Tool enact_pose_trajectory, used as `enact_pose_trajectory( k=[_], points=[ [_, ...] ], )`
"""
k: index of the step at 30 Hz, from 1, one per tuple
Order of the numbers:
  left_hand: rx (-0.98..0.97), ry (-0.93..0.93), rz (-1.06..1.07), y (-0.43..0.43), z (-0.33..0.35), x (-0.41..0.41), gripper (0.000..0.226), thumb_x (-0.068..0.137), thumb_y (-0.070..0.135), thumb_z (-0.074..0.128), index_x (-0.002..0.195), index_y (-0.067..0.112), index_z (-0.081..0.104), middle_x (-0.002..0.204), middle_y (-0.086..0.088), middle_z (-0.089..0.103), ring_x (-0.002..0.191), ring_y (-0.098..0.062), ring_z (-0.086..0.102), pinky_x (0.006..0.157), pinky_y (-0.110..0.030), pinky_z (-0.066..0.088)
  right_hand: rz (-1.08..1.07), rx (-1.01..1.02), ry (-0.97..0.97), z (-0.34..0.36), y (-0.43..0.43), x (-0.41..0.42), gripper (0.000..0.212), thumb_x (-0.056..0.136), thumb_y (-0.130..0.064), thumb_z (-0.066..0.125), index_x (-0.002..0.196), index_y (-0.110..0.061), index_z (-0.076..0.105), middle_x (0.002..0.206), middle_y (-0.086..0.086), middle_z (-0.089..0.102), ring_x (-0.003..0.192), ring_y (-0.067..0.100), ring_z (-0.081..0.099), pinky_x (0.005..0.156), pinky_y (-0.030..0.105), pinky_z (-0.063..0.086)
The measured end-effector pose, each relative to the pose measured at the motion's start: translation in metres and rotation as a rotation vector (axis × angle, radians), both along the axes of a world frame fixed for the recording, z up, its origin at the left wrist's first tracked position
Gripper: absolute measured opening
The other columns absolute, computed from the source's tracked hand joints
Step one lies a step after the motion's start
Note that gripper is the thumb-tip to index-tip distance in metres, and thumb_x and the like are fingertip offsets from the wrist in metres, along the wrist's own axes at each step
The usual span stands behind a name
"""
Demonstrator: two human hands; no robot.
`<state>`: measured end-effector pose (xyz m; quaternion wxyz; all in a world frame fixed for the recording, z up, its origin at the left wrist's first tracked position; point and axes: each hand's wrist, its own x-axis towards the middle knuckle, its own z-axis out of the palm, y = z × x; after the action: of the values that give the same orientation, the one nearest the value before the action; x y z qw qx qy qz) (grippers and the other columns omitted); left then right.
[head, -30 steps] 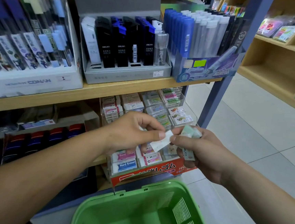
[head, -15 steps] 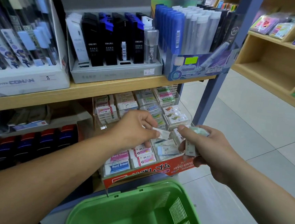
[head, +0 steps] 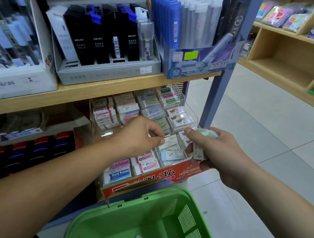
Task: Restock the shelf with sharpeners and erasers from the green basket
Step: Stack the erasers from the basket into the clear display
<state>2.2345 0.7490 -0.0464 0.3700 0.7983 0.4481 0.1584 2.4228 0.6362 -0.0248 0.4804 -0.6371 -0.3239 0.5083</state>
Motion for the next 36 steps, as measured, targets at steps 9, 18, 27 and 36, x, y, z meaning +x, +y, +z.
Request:
enact_pose_trajectory(
  k=[9,18,27,36],
  points=[
    [0.051,0.074,-0.056,-0.001,0.004,-0.001,0.007,0.095,0.024,0.074,0.1,0.025,0.08,0.094,0.014,0.075,0.087,0.002,0.069,0.08,-0.02,0.057,0.055,-0.031,-0.038,0.004,-0.001,-0.003,0.053,0.09,-0.064,0.066,0.102,-0.012,0.066,0.078,0.013,0.073,0.047,0.021,0.053,0.043,0.024,0.04],
    [0.169,0.137,-0.115,-0.01,0.005,0.001,0.014,0.094,0.032,0.074,0.107,0.027,0.077,0.101,0.014,0.064,0.092,-0.006,0.064,0.086,-0.034,0.058,0.203,-0.147,0.374,-0.002,0.003,-0.002,0.052,0.097,-0.062,0.055,0.129,-0.023,0.07,0.094,0.009,0.065,0.063,0.017,0.054,0.051,0.023,0.046],
    [-0.234,-0.2,-0.121,-0.022,0.032,-0.005,0.022,0.093,0.02,0.077,0.115,0.019,0.075,0.101,-0.004,0.072,0.049,-0.001,0.053,0.045,-0.021,0.042,0.307,-0.028,0.333,-0.006,0.004,-0.011,0.031,0.097,-0.007,0.059,0.126,-0.012,0.065,0.103,0.017,0.076,0.067,0.022,0.065,0.05,0.025,0.05],
    [-0.162,-0.177,0.159,0.004,0.037,-0.041,0.018,0.097,0.022,0.071,0.115,0.021,0.07,0.096,-0.005,0.067,0.045,-0.004,0.053,0.038,-0.023,0.04,0.046,0.012,-0.04,-0.012,0.019,-0.014,0.017,0.103,-0.017,0.061,0.113,-0.007,0.071,0.093,0.013,0.079,0.058,0.022,0.063,0.049,0.029,0.046]
  ],
)
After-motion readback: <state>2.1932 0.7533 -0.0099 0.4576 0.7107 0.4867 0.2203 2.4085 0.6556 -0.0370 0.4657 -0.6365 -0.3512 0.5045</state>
